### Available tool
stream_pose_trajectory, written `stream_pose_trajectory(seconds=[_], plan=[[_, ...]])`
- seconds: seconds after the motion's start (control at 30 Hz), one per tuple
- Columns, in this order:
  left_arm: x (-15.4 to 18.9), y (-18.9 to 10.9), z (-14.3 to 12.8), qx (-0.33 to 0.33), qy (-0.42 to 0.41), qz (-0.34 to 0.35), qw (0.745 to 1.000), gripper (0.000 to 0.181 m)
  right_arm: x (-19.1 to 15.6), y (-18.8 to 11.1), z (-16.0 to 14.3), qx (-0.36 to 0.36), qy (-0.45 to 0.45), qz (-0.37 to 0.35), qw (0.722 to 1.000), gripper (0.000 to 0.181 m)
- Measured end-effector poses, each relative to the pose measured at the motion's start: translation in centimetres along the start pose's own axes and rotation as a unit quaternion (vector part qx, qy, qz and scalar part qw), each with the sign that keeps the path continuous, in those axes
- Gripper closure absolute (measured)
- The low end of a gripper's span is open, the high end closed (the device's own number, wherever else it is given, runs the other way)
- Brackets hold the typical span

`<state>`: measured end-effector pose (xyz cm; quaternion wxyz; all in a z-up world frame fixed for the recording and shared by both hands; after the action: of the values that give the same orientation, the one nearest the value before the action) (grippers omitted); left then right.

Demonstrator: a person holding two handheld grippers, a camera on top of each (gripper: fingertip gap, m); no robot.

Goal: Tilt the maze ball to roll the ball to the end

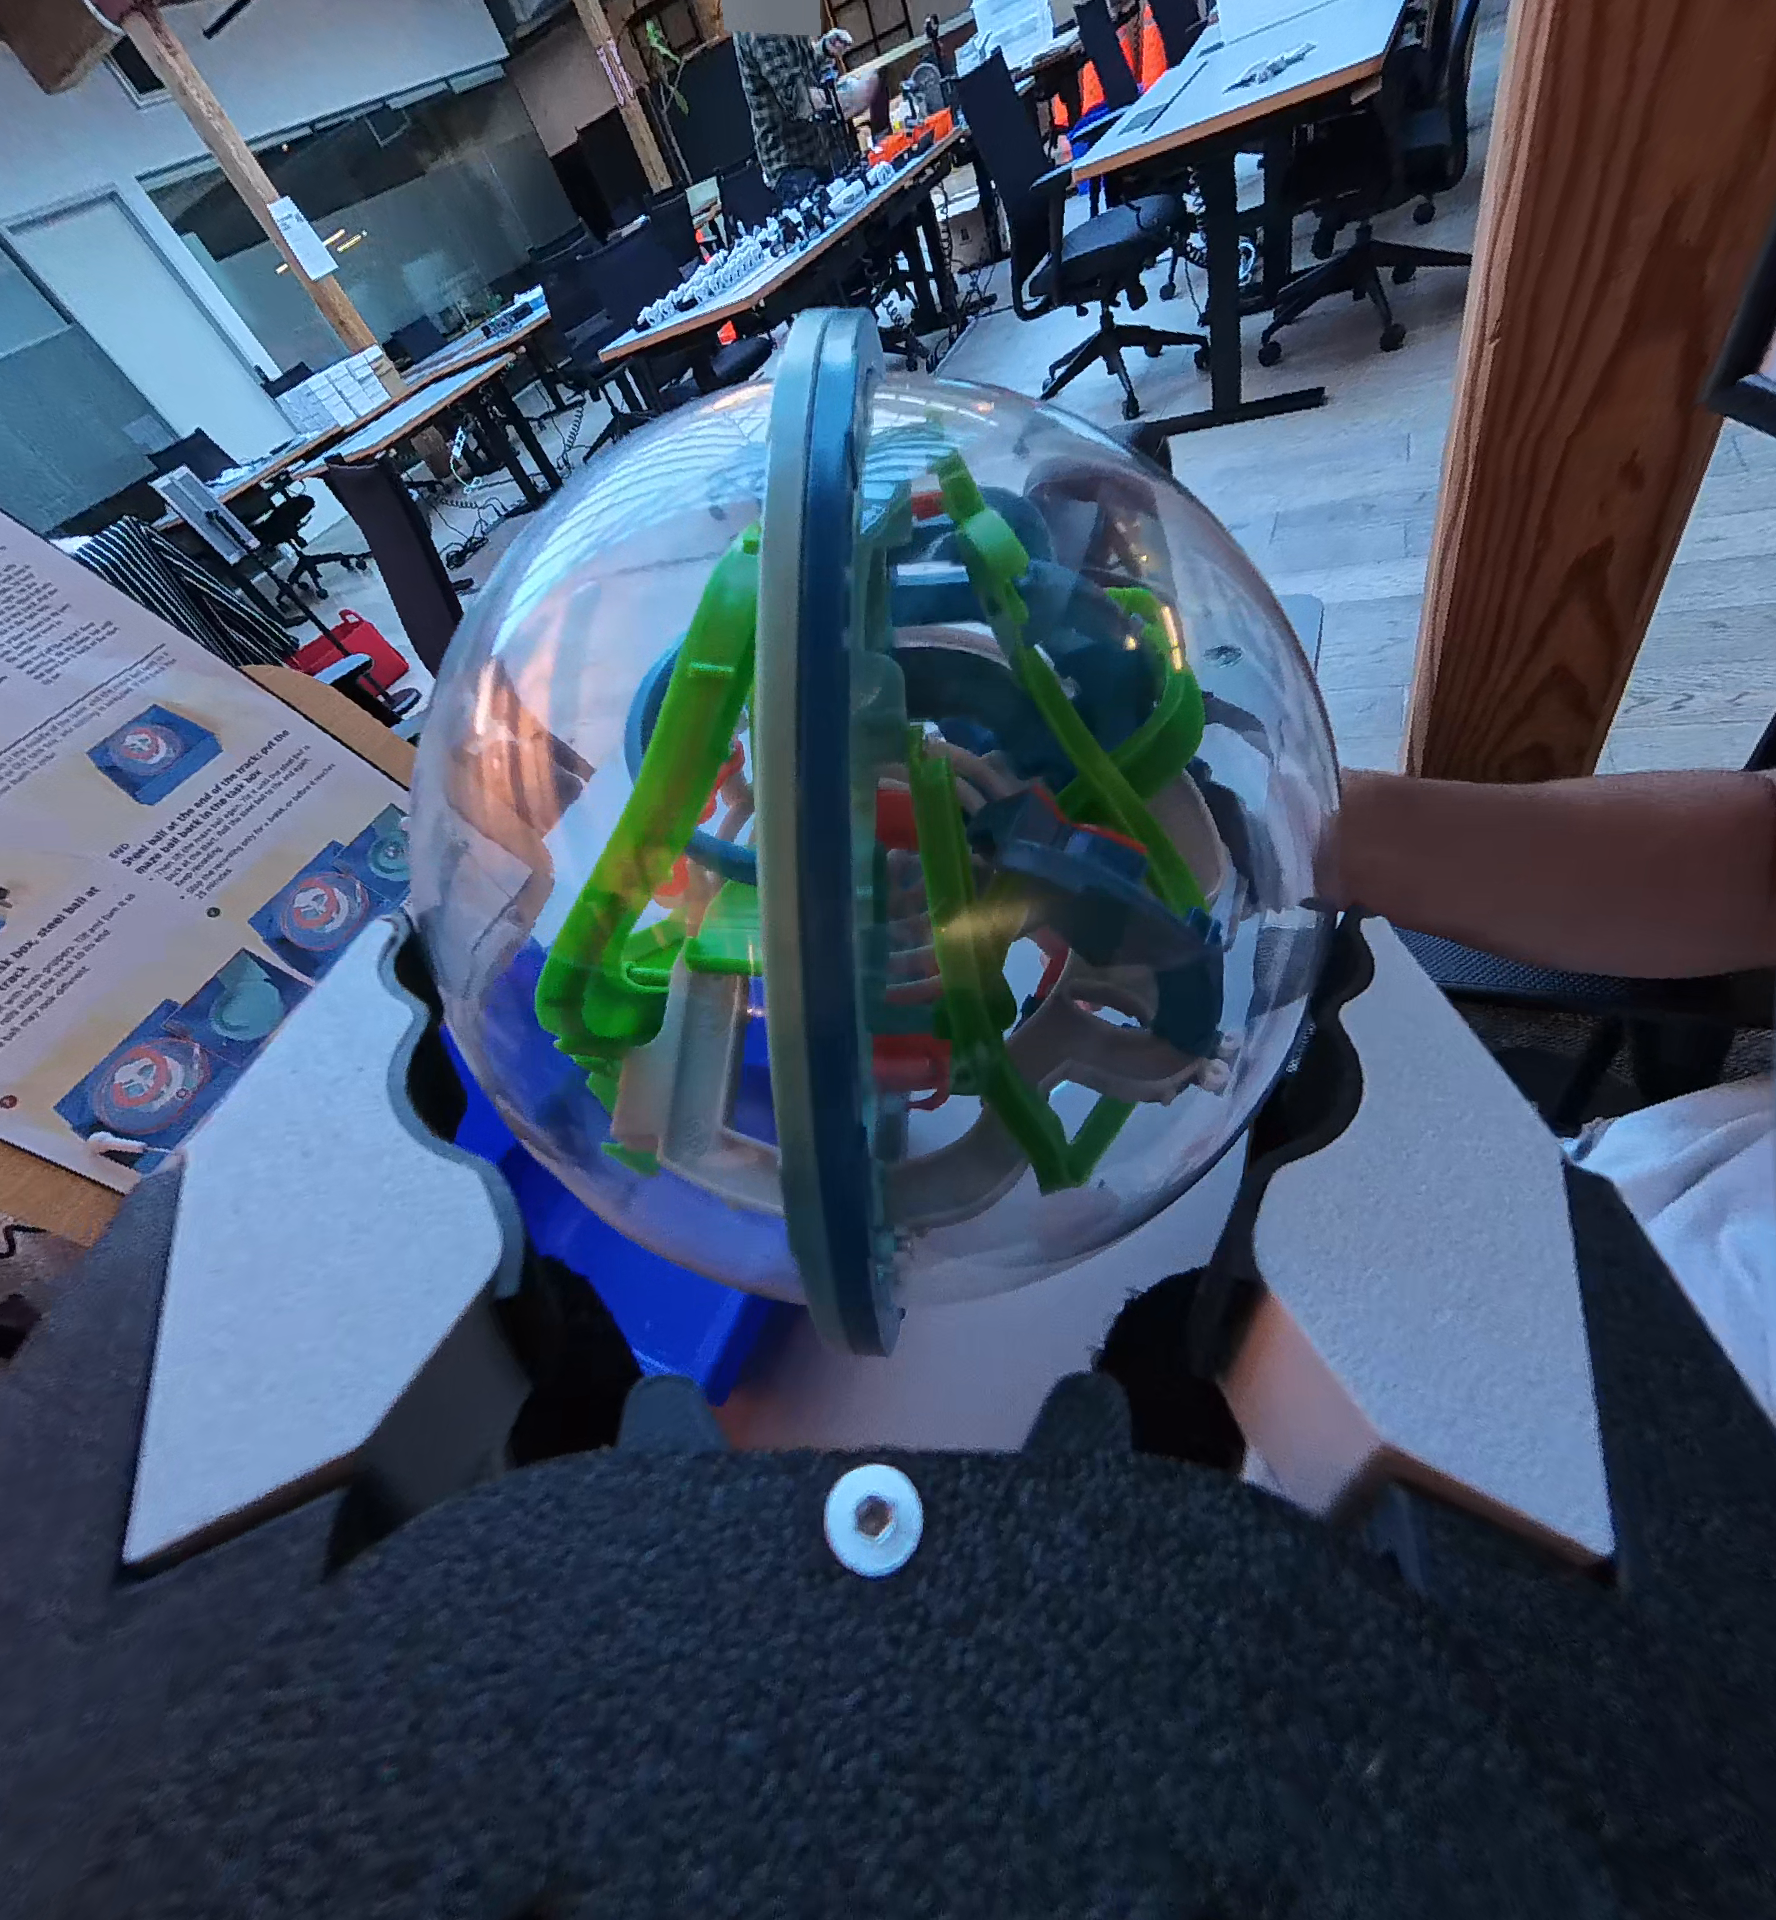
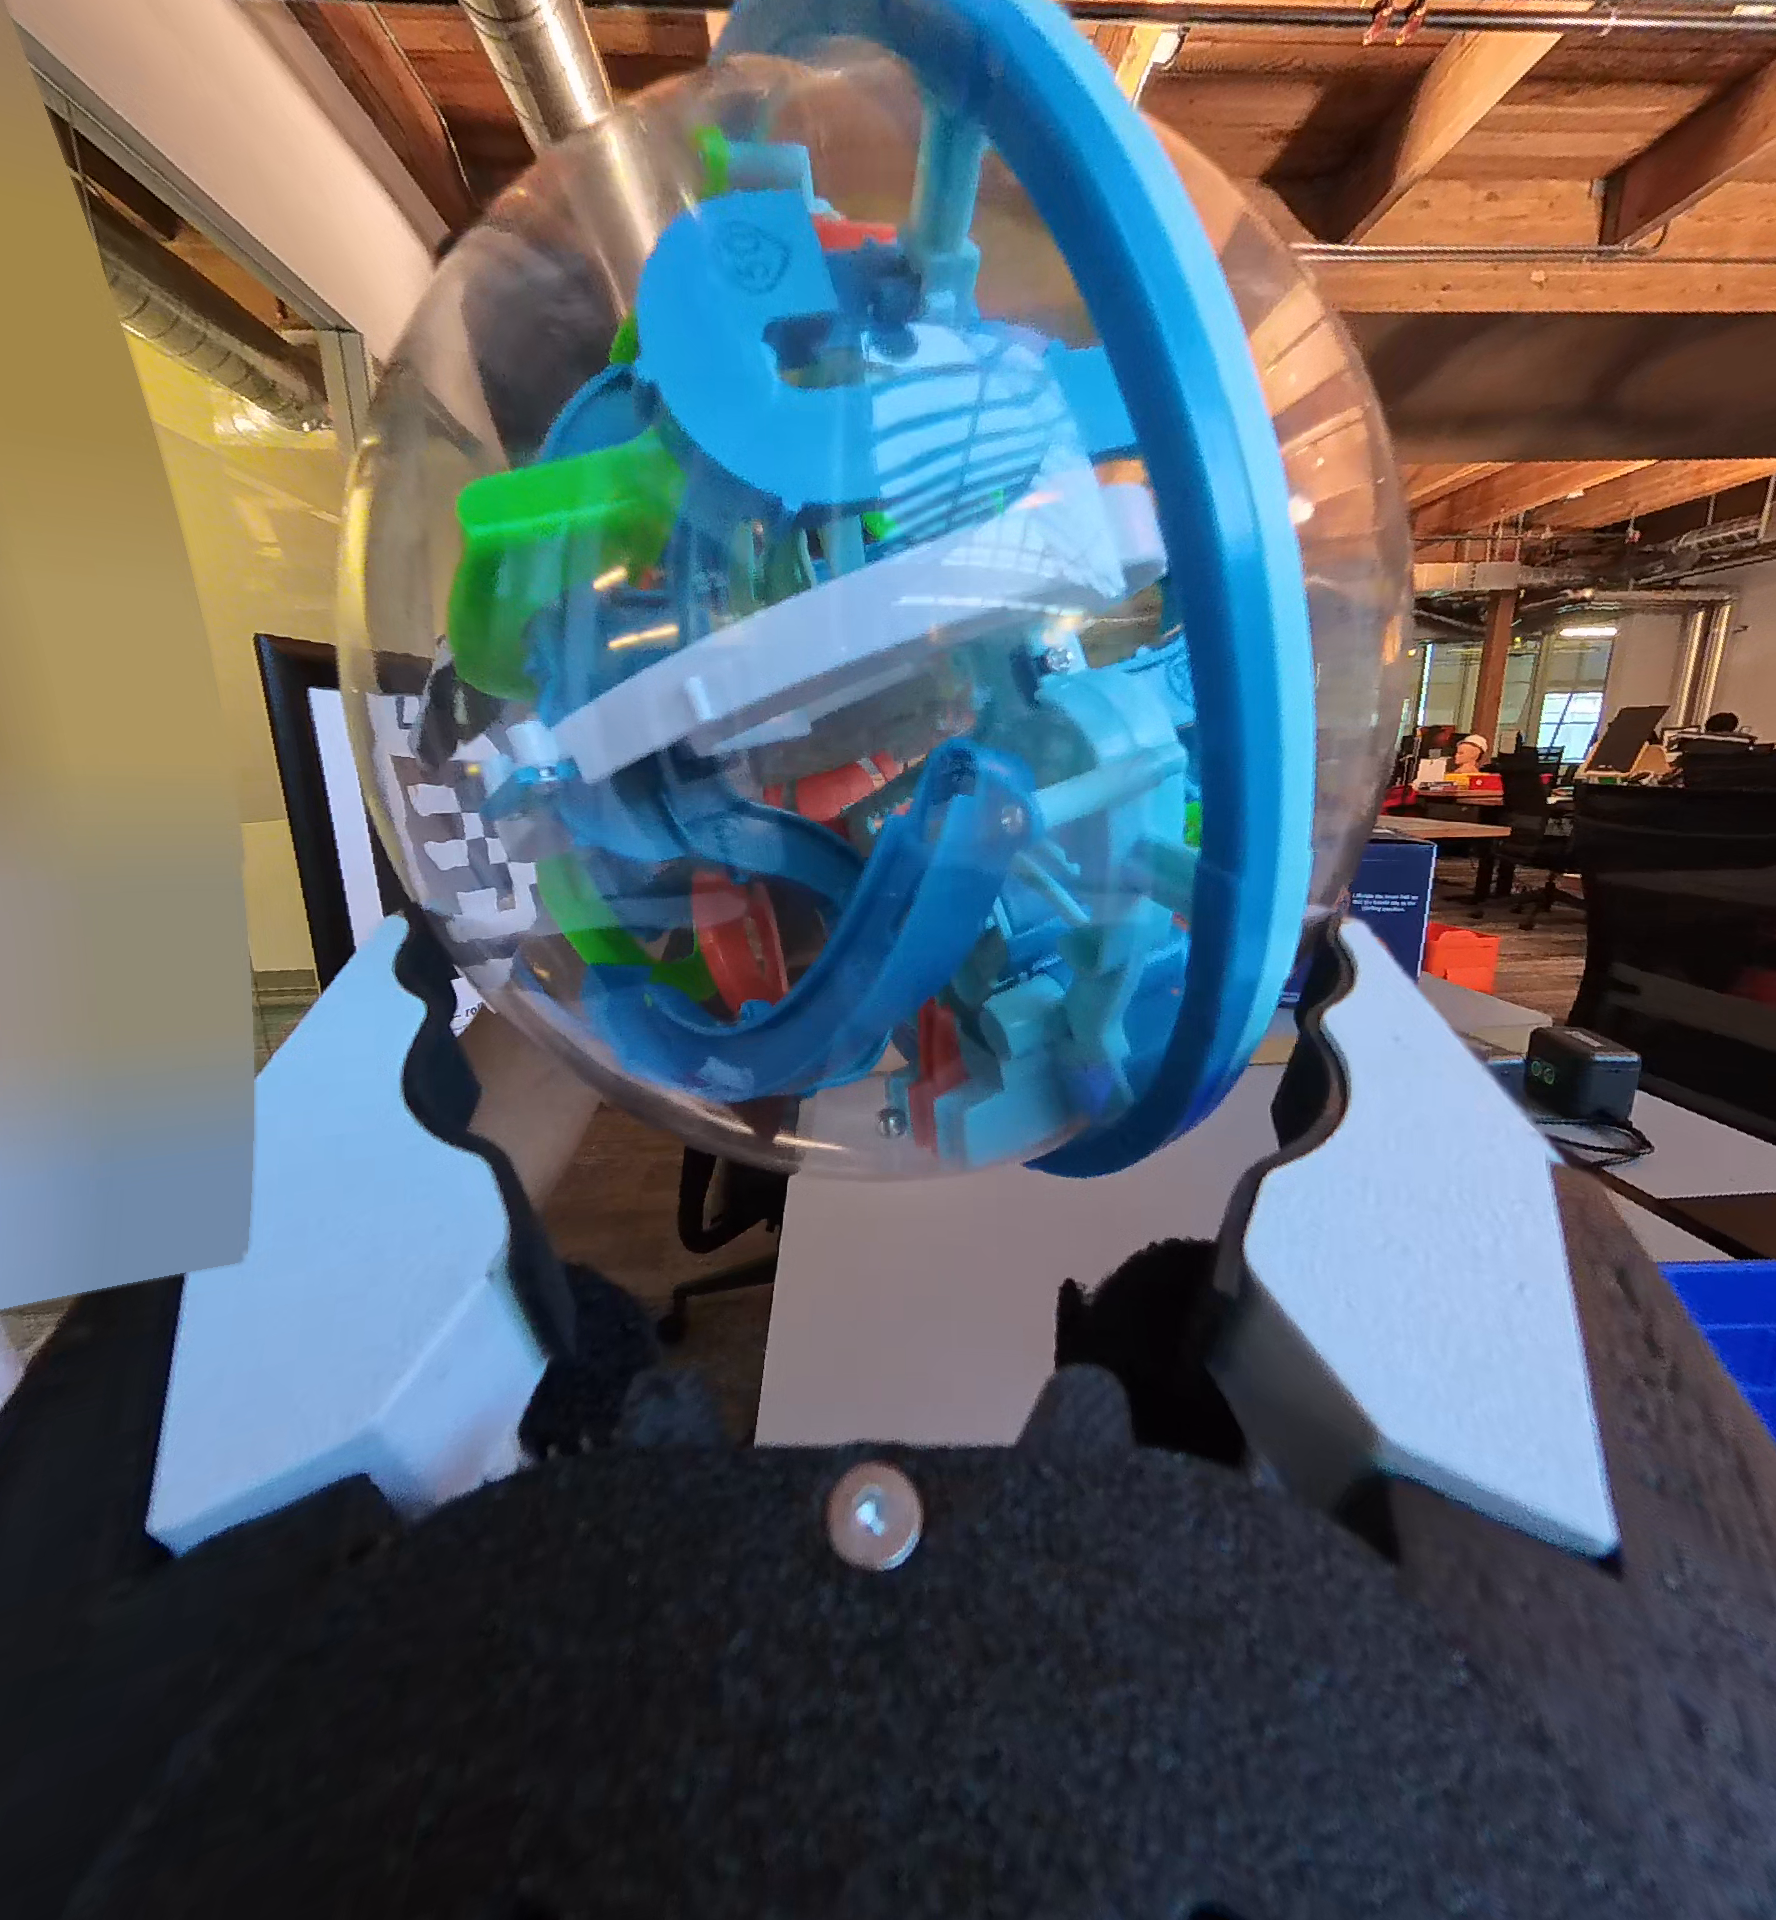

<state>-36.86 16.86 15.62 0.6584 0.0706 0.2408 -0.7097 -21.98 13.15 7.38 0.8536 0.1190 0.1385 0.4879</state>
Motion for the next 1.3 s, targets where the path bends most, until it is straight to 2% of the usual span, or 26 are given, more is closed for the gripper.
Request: stream_pose_trajectory(seconds=[0.2,0.43,0.6,0.7,0.87,0.93,1.07,1.1,1.17,1.3], plan=[[-0.8,0.6,-1.8,-0.008,-0.072,-0.010,0.997,0.023,0.8,-0.2,-1.1,-0.017,0.068,-0.014,0.997,0.027],[-1.8,2.9,-6.9,-0.040,-0.220,-0.029,0.974,0.023,3.0,-1.5,-5.8,-0.028,0.231,-0.037,0.972,0.027],[-1.6,3.7,-8.9,-0.064,-0.245,-0.015,0.967,0.023,4.2,-1.9,-8.5,-0.021,0.274,-0.015,0.961,0.027],[-1.3,4.0,-10.7,-0.066,-0.301,-0.020,0.951,0.023,4.4,-2.4,-9.1,-0.044,0.310,-0.033,0.949,0.027],[2.0,5.6,-15.4,-0.054,-0.415,-0.062,0.906,0.023,3.5,-5.3,-10.9,-0.156,0.374,-0.088,0.910,0.027],[3.5,6.5,-17.0,-0.041,-0.443,-0.068,0.893,0.023,3.1,-6.6,-12.0,-0.170,0.389,-0.105,0.899,0.027],[6.4,8.4,-20.2,-0.057,-0.484,-0.098,0.867,0.022,3.2,-9.1,-14.3,-0.188,0.405,-0.132,0.885,0.026],[6.7,8.6,-20.3,-0.043,-0.481,-0.096,0.870,0.024,3.2,-9.4,-14.1,-0.170,0.409,-0.135,0.886,0.027],[7.3,8.9,-20.3,-0.053,-0.457,-0.099,0.882,0.025,3.2,-9.9,-14.0,-0.171,0.417,-0.132,0.883,0.027],[7.7,9.2,-20.8,-0.106,-0.340,-0.106,0.929,0.023,4.0,-10.0,-14.0,-0.184,0.448,-0.123,0.866,0.027]])
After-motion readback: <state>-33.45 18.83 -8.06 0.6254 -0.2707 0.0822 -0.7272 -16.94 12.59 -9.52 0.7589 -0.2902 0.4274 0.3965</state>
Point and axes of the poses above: each gripper's, where its closed fingertips meet, y out along the fingers, z out of its top, x = y × z across the jaws, the point moved 7 cm from there along -y, back along the fingers, and after that the axes turned 6 degrees about y, right-handed, at the moved point
